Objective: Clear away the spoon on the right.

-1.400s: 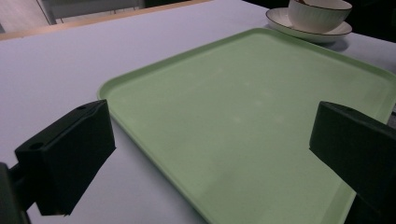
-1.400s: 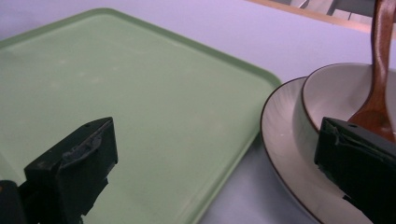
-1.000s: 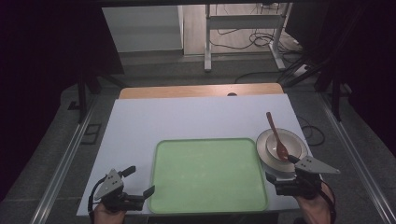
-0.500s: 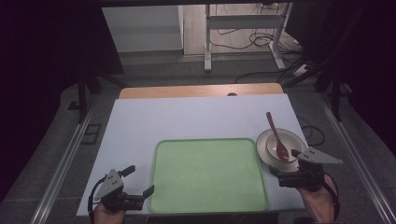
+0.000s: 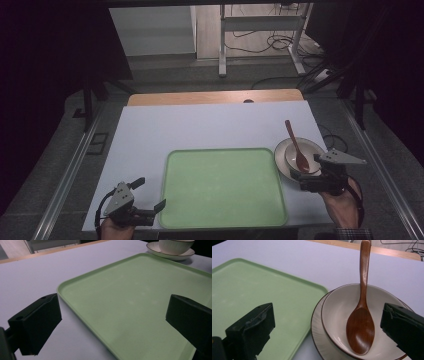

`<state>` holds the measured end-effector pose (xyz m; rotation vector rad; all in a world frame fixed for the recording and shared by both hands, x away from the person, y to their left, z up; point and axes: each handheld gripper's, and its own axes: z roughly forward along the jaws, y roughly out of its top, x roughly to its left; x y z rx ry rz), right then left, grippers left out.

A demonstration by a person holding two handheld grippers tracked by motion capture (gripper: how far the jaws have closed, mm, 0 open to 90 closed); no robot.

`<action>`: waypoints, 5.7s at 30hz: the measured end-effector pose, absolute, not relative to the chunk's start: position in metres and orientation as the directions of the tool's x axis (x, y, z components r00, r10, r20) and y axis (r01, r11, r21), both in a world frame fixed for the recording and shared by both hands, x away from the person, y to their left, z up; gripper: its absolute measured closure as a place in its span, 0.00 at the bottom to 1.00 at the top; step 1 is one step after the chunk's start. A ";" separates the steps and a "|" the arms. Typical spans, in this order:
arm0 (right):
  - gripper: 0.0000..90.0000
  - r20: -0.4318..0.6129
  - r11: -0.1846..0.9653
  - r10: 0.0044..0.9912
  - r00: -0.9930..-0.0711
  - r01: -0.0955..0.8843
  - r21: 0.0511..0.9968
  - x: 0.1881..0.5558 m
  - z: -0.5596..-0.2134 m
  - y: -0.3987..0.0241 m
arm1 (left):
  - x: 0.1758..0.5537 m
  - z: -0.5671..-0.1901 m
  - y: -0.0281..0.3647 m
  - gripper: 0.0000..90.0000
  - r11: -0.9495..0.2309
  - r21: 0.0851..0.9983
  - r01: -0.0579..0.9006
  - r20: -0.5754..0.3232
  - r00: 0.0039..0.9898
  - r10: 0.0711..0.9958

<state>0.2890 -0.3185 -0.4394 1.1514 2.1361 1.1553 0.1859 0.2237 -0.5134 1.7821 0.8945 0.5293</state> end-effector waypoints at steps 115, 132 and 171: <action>0.87 -0.061 0.435 0.870 -0.489 0.704 0.562 0.422 -0.393 -0.285 | 0.186 -0.512 0.226 0.01 -0.201 0.925 0.323 -0.044 0.617 0.786; 0.87 -0.034 0.448 0.861 -0.507 0.726 0.521 0.408 -0.361 -0.280 | 0.186 -0.512 0.226 0.01 -0.206 0.924 0.321 -0.040 0.619 0.785; 0.87 0.093 0.534 0.795 -0.599 0.765 0.359 0.368 -0.373 -0.231 | 0.188 -0.512 0.224 0.01 -0.211 0.925 0.316 -0.035 0.622 0.782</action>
